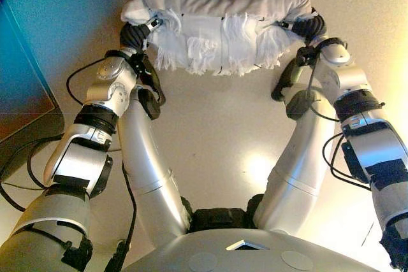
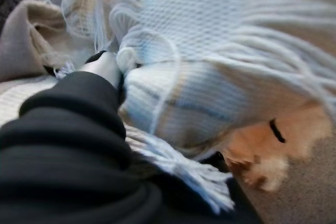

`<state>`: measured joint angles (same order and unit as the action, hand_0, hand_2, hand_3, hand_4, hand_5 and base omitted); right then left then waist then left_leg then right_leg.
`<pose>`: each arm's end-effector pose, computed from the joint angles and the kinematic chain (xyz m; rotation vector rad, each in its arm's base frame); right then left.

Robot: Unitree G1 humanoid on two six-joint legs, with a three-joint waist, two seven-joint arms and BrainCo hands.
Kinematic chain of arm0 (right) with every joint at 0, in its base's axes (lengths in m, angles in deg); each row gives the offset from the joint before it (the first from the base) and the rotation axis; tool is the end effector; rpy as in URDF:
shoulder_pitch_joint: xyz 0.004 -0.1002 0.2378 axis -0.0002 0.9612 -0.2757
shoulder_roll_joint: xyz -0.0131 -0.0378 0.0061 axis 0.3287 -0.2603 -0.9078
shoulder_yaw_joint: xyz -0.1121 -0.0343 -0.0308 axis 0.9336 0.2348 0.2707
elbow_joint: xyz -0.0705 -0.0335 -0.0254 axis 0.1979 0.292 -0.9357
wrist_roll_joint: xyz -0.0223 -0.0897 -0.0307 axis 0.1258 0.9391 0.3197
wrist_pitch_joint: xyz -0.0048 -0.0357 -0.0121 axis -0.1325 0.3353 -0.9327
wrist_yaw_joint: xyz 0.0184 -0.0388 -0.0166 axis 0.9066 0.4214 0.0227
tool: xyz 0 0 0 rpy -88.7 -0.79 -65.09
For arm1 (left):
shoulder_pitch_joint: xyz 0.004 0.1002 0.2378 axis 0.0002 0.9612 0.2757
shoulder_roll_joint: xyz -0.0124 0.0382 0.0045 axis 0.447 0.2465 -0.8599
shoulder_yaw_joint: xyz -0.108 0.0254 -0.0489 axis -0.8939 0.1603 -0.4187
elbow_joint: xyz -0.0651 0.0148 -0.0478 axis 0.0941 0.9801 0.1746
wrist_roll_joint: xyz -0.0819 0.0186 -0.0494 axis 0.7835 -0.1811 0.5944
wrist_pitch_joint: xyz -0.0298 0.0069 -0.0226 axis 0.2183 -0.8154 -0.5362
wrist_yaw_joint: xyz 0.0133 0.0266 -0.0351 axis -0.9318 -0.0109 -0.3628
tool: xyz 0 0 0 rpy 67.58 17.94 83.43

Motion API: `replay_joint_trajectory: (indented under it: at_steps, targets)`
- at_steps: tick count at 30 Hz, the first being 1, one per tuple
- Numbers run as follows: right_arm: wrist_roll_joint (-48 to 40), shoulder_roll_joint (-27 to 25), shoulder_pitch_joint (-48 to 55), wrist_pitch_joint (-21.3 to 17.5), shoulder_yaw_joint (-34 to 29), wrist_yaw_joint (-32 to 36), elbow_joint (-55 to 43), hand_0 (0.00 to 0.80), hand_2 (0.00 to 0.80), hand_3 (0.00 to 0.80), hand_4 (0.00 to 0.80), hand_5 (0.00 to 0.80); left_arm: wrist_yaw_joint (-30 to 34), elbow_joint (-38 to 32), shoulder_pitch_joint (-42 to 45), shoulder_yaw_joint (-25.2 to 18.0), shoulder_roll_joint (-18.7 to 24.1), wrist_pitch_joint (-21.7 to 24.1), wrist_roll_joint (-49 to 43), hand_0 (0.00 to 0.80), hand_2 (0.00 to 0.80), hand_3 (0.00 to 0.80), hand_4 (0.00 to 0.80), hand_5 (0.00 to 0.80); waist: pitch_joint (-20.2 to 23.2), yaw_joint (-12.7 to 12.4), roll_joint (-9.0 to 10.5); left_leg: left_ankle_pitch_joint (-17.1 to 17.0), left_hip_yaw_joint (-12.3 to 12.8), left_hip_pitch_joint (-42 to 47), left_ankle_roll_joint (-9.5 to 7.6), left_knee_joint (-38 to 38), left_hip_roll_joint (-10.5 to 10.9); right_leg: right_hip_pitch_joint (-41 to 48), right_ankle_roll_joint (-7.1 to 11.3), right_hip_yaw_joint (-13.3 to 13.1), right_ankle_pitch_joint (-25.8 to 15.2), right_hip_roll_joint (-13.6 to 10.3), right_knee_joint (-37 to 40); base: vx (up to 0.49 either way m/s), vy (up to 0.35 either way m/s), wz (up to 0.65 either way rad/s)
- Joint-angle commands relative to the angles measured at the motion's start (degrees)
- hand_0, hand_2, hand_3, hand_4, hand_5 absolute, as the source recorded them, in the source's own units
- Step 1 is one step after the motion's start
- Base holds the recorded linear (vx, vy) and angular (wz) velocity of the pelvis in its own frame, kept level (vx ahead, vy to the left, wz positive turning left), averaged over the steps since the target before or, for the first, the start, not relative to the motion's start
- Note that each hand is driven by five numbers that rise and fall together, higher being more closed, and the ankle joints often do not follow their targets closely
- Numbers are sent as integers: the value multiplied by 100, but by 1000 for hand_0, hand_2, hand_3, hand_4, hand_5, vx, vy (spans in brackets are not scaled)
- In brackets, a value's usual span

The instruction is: Pick up the cushion and take it to the sofa

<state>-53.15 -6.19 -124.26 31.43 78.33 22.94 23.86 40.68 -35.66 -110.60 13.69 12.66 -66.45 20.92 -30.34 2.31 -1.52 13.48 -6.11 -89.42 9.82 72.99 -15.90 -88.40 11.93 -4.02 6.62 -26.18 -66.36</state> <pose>0.3615 -0.2185 0.1497 -0.1361 -0.0056 0.0591 0.3479 0.2156 0.1319 -0.1538 -0.0639 -0.1704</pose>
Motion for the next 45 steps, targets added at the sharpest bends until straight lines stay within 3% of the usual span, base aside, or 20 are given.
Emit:
replay_joint_trajectory:
  at_steps: [1,6,10,14,19,24,25,33,39,45]
  targets:
    - [-329,147,144,-321,-27,51,-652,800,800,800,800,800,261,-282,-190,-35,-447,454,-159,800,800,800,800,800,54,-31,-117,6,214,333,-1,-366,-294,-44,98,-387,-379,6,97,0,0,0]
    - [-578,245,487,-656,-135,46,-1069,800,800,800,800,800,233,-448,43,-105,-570,943,-480,800,800,800,800,800,54,3,-113,-71,325,597,-9,-648,-339,224,52,-337,-414,43,228,0,0,0]
    - [-611,440,865,-1010,-306,18,-1438,800,800,800,800,800,-53,-761,389,-301,-719,1396,-728,800,800,800,800,800,54,13,-94,-236,468,1219,31,-1235,-378,869,49,-136,-539,128,700,-18,16,2]
    - [-524,688,1232,-1254,-470,-10,-1854,800,800,800,800,800,-453,-1226,749,-480,-831,1675,-995,800,800,800,800,800,58,1,0,-428,600,2163,84,-2060,-393,1850,110,162,-766,201,1579,-34,53,4]
    - [-315,935,1981,-1490,-680,34,-2586,800,800,800,800,800,-768,-1902,1286,-717,-869,1883,-1268,800,800,800,800,800,129,-36,131,-701,864,3654,39,-3246,-231,3426,185,549,-1039,178,2975,50,36,-6]
    - [-109,1056,2999,-1362,-893,115,-3396,800,800,800,800,800,-778,-2457,1955,-960,-856,1536,-1268,800,800,800,800,800,449,-148,175,-852,1066,5073,-90,-4190,69,4870,219,929,-1190,77,4014,199,16,10]
    - [-117,1076,3172,-1264,-930,70,-3553,800,800,800,800,800,-717,-2575,2117,-1027,-866,1387,-1161,800,800,800,800,800,595,-169,193,-1063,1149,5417,-165,-4545,197,5236,195,1055,-1360,51,4369,206,35,0]
    - [-282,1154,3542,-1062,-1108,-5,-3884,800,800,800,800,800,-632,-2881,2550,-1145,-1028,969,-1230,800,800,800,800,800,1222,-364,231,-1306,1299,7006,-209,-5739,371,6990,241,1660,-1455,-54,5386,161,19,22]
    - [-700,1243,3589,-592,-1115,-221,-3763,800,800,800,800,800,-631,-2811,2728,-1202,-990,309,-1379,800,800,800,800,800,1756,-513,307,-1006,1256,7922,-233,-5592,465,8100,233,1808,-1396,-96,5608,284,74,15]
    - [-809,1409,4009,-380,-1314,-532,-3764,800,800,800,800,800,-367,-2795,3058,-1211,-914,-180,-1628,800,800,800,800,800,2163,-560,359,-453,1344,8618,-473,-5364,747,8905,271,1842,-1595,-288,5845,282,154,14]
